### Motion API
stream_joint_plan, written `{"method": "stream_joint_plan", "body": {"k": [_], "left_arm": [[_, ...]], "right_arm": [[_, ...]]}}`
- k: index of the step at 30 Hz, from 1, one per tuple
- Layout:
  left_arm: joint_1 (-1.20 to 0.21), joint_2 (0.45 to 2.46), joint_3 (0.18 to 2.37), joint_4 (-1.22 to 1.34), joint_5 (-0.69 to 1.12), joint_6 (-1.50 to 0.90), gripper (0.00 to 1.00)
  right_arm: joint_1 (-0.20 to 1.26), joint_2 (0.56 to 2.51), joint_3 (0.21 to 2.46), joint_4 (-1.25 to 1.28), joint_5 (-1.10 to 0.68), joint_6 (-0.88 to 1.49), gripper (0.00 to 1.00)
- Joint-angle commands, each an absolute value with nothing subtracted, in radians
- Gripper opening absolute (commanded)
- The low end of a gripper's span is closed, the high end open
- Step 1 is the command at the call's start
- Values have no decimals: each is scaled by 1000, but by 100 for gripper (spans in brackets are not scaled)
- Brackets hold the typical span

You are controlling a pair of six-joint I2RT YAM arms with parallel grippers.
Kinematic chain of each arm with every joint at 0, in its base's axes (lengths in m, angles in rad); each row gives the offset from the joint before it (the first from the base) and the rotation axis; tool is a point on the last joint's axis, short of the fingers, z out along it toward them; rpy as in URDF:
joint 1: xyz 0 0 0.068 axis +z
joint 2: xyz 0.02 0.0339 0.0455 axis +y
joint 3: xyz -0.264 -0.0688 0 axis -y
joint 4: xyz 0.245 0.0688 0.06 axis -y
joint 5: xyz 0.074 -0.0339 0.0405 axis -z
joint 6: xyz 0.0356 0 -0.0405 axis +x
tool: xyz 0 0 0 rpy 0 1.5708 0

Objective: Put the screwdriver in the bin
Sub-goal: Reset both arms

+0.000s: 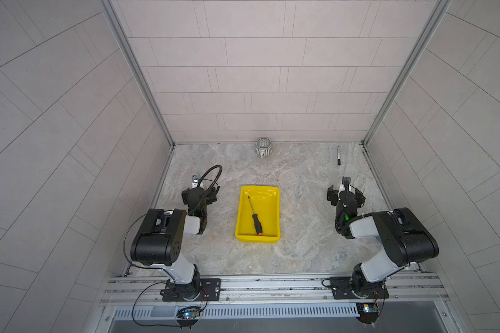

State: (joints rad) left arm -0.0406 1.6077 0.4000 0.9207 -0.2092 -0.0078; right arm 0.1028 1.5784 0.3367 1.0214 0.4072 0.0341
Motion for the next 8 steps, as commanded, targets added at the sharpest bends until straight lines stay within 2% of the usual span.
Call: {"method": "stream_joint_plan", "body": {"k": [1, 8], "left_arm": [[-42, 1586, 394, 927, -207, -18, 100], [-43, 1586, 393, 927, -207, -18, 100]], "right_arm": [[104, 1590, 346, 1025, 411, 29, 99], [104, 1589, 344, 1026, 410, 31, 99]]}}
